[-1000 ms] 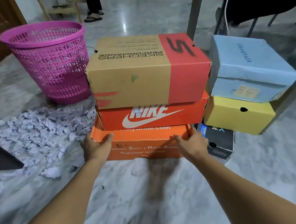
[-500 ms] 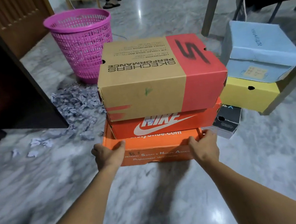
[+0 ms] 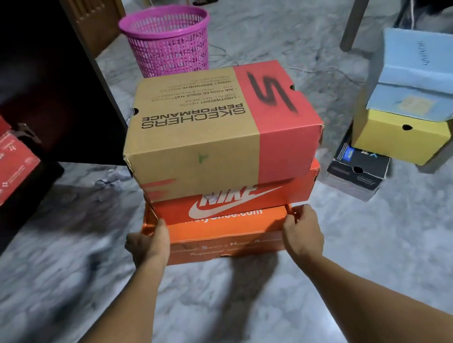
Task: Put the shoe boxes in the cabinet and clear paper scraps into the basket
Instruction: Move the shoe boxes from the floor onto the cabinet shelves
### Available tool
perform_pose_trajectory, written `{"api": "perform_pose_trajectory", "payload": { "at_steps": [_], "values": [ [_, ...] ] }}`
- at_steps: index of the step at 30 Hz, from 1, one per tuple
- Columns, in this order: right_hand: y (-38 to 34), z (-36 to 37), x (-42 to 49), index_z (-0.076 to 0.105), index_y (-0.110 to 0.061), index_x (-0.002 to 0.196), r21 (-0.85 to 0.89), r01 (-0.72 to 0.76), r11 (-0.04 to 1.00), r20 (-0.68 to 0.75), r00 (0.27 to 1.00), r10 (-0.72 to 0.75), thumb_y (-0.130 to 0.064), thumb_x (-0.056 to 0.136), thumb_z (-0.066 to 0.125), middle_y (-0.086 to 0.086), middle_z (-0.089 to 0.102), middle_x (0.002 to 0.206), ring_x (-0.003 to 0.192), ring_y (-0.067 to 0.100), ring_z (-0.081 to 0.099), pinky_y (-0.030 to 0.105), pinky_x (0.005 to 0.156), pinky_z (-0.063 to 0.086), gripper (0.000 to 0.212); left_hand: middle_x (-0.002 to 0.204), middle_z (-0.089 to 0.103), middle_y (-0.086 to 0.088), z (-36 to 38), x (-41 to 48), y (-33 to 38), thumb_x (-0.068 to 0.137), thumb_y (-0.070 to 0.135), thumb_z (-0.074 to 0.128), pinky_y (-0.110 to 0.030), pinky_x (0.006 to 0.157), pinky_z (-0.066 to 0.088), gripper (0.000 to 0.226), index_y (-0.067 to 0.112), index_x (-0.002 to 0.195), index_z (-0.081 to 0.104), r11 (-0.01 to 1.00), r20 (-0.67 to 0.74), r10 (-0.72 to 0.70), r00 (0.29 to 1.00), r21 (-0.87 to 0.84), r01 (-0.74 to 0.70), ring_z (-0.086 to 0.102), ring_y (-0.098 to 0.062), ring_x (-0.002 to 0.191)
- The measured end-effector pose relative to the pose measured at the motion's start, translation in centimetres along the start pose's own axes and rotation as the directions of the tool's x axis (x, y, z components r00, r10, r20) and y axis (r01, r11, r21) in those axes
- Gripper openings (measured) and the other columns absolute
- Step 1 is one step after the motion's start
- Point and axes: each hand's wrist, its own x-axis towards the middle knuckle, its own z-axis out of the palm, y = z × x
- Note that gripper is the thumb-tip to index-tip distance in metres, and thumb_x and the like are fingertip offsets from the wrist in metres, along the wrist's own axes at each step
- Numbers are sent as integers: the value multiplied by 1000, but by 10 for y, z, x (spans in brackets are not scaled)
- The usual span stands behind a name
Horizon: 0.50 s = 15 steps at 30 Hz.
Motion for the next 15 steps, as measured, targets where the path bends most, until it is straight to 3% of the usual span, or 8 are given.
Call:
{"api": "perform_pose_trajectory", "payload": {
  "at_steps": [4, 7, 9, 12, 15],
  "values": [
    [0, -10, 12, 58, -15, 108, 147, -28, 989, -49, 998, 35, -24, 99, 38, 6, 63, 108, 105, 30, 57, 33, 82, 37, 24, 130, 51, -22, -8, 14, 13, 90, 47, 51, -42, 90, 43, 58, -1, 123, 50, 996, -20, -47, 999, -74, 46, 52, -41, 116],
    [-22, -26, 21, 62, -15, 97, 422, -32, 906, -200, 971, 127, -37, 100, 38, 1, 64, 95, 97, 26, 57, 33, 79, 36, 32, 129, 55, -23, -17, 20, 41, 85, 50, 38, -42, 96, 42, 65, -1, 122, 56, 945, -77, -20, 997, -326, -7, 52, -39, 117],
    [-46, -39, 30, 63, -16, 90, 562, 58, 825, -300, 944, 139, -46, 98, 41, -2, 67, 92, 94, 22, 60, 33, 77, 40, 38, 121, 62, -18, -28, 23, 62, 88, 50, 41, -41, 93, 44, 56, 6, 114, 63, 861, -117, -10, 993, -506, -51, 57, -35, 115],
    [-81, -57, 47, 66, -23, 88, 638, 244, 730, -352, 936, -5, -62, 90, 42, -1, 71, 97, 96, 16, 66, 36, 89, 51, 46, 85, 64, -1, -45, 17, 93, 79, 64, 47, -36, 78, 42, 42, 26, 83, 63, 736, 5, 68, 998, -675, -47, 62, -27, 90],
    [-106, -72, 57, 69, -25, 93, 689, 330, 645, -241, 944, -226, -69, 82, 43, -2, 69, 90, 88, 9, 63, 28, 83, 48, 52, 91, 68, 2, -59, -7, 115, 89, 67, 40, -29, 71, 46, 46, 28, 93, 66, 701, 161, 295, 942, -706, -99, 63, -15, 82]
  ]
}}
